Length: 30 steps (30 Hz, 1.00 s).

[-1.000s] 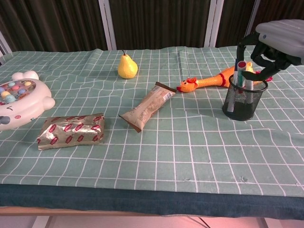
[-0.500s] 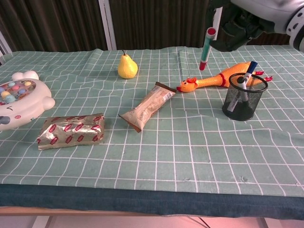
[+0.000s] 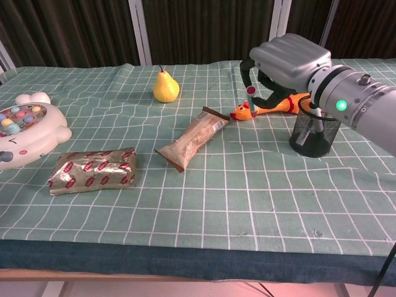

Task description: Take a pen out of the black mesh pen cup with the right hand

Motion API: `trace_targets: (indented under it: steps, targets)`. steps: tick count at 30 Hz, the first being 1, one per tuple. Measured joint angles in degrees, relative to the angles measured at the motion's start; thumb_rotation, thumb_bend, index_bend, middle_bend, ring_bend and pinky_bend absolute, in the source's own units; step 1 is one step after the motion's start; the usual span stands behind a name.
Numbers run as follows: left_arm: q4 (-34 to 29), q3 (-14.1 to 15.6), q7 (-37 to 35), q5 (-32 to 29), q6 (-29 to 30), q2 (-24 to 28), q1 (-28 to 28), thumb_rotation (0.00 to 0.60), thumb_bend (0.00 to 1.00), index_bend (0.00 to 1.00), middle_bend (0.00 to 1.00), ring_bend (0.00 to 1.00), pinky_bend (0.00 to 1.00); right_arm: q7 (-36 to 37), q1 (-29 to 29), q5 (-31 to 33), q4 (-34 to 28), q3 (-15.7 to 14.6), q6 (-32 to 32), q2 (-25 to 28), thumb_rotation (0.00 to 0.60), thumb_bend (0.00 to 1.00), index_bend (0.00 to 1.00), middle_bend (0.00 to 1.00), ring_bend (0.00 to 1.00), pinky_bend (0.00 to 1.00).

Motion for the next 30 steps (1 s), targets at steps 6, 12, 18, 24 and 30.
trace_targets:
  steps: [6,12,18,24,30]
  targets:
    - [0.1,0.0,-0.2,-0.2,-0.3,0.0,-0.1,0.6,0.46,0.25,0.17,0.12,0.36,0.9,1.4,1.5,8.4,-1.3,-3.9,-4.5,0.6,0.81,0.81,1.0,1.0,1.0]
    - [0.0,0.1,0.0,0.0,-0.2,0.0,-0.1,0.6,0.46,0.25,0.17,0.12,0.36,1.0,1.2,2.8,9.6,-1.6,-4.5,-5.3,0.6,0.78,0.69,1.0,1.0,1.0]
    - [-0.1,0.1,0.4,0.0,-0.3,0.0,-0.1,0.6,0.46,0.25,0.17,0.12,0.36,1.7,0.4,4.6,7.3,-1.3,-5.4,-3.8,0.6,0.49,0.47,1.0,1.0,1.0]
    - [-0.2,0.2,0.8,0.0,-0.5,0.0,-0.2,0.6,0.46,0.25,0.17,0.12,0.36,4.0,-0.9,5.9,2.5,-0.8,-5.7,-0.6,0.6,0.34,0.29,1.0,1.0,1.0]
    - [-0.3,0.2,1.1,0.1,-0.7,-0.1,-0.2,0.6,0.46,0.25,0.17,0.12,0.36,9.8,-2.9,4.5,-4.6,-0.3,-3.5,3.9,0.6,0.33,0.29,1.0,1.0,0.99]
